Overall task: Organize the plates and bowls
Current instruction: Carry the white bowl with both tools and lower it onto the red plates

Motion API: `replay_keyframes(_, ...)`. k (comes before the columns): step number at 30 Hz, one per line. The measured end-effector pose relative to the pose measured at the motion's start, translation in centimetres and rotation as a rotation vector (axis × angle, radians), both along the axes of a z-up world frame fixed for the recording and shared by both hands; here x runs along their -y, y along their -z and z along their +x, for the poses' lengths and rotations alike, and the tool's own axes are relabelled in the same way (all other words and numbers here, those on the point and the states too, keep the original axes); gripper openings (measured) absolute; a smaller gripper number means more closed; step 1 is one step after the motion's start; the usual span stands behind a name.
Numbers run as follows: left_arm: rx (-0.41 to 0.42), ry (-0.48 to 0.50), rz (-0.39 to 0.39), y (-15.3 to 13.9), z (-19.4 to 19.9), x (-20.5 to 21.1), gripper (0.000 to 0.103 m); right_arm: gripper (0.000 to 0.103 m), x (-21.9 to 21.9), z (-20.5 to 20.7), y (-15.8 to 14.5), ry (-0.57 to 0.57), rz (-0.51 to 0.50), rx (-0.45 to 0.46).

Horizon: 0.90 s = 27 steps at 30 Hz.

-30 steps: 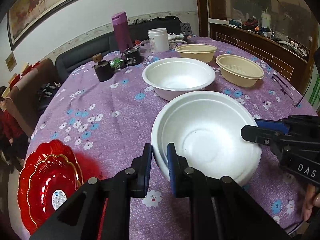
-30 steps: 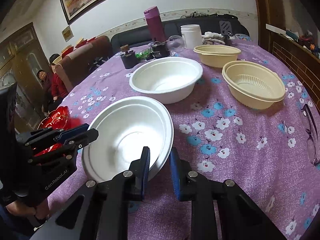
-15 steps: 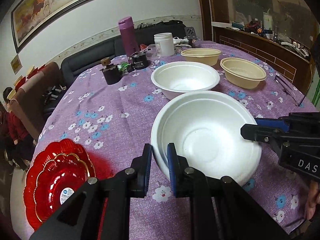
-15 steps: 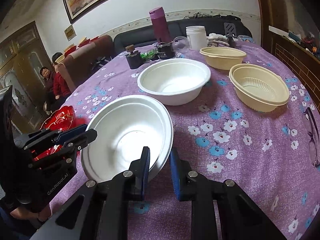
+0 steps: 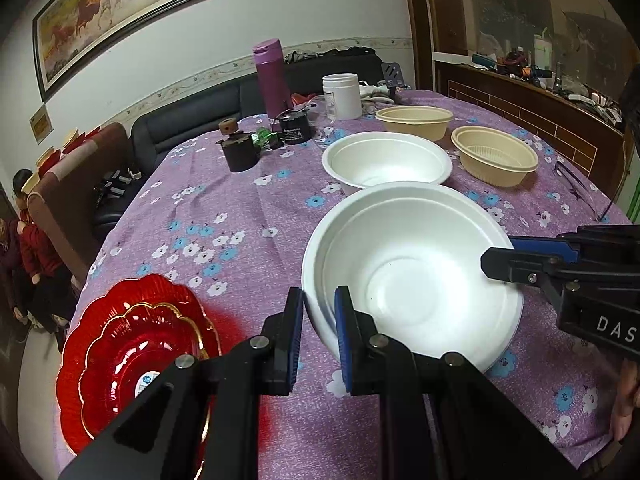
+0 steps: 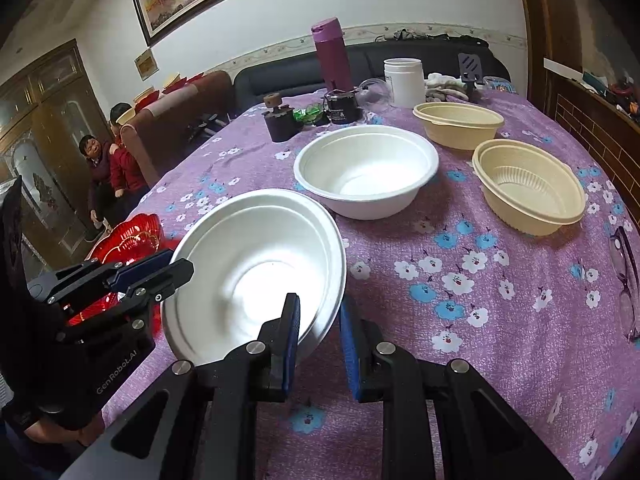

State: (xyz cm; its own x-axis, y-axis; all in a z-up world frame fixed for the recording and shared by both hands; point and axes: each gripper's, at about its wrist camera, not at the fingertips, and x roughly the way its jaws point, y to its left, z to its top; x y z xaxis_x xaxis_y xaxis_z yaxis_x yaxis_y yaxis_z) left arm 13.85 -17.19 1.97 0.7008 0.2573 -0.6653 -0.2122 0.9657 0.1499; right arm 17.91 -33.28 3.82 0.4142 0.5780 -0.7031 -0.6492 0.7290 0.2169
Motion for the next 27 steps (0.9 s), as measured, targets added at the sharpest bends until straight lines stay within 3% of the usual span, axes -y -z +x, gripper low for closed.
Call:
replay_keyframes(16, 0.063, -0.083, -0.023, -2.3, -3.4, -3.4, 0.016, 0.022, -3.6, -1.3, -2.4, -0.08, 0.011, 0.037)
replay_keyframes(27, 0.105, -0.231, -0.027, -3.5, -8.1, -8.9, 0.016, 0.022, -10.0, -3.5, -3.2, -0.215, 0.03, 0.014)
